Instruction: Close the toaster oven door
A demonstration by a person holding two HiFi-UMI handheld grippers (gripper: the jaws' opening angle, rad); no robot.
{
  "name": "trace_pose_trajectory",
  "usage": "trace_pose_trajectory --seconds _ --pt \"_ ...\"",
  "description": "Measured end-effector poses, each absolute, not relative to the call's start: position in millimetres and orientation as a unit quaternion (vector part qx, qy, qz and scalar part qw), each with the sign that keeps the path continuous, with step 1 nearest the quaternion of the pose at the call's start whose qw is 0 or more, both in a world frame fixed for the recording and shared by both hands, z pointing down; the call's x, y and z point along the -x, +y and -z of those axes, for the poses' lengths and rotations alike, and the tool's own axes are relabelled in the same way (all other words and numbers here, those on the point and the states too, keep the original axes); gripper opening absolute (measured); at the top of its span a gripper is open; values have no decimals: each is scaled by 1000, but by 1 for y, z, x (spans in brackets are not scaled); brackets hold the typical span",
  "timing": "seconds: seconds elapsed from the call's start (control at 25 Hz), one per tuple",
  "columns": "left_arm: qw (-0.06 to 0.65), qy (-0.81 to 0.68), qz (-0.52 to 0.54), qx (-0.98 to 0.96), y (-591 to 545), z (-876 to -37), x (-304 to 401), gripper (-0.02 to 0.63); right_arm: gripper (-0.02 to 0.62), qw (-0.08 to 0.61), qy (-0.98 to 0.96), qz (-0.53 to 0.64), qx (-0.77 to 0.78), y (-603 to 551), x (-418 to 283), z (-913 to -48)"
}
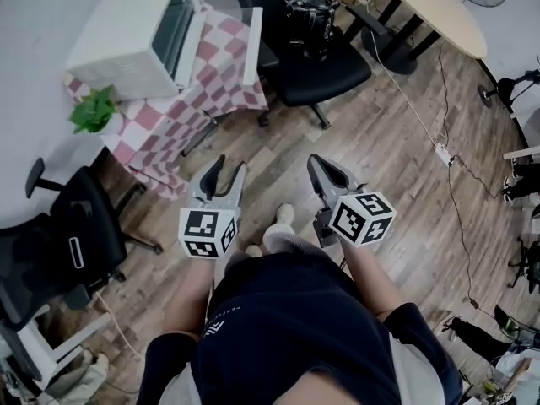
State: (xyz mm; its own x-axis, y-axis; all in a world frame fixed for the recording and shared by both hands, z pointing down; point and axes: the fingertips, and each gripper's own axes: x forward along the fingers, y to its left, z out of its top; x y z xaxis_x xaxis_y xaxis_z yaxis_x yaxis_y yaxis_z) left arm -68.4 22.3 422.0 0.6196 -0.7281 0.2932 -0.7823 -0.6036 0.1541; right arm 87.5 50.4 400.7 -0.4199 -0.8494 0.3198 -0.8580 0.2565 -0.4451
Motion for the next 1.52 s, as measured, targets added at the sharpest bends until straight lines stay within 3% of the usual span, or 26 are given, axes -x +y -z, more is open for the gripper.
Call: trace_pose_trajectory --seconds 0.32,0.68,1.52 --pt "149 -450 -122 -872 -19 -436 34 234 2 1 -801 -296 -520 1 -128 -403" --pt "164 -463 -136 -860 -49 -458 9 255 2 -2 -803 -310 -509 -27 -156 -419" --pt "210 -461 -121 -853 -161 -518 0 258 2 50 -778 -366 -508 -89 -125 -464"
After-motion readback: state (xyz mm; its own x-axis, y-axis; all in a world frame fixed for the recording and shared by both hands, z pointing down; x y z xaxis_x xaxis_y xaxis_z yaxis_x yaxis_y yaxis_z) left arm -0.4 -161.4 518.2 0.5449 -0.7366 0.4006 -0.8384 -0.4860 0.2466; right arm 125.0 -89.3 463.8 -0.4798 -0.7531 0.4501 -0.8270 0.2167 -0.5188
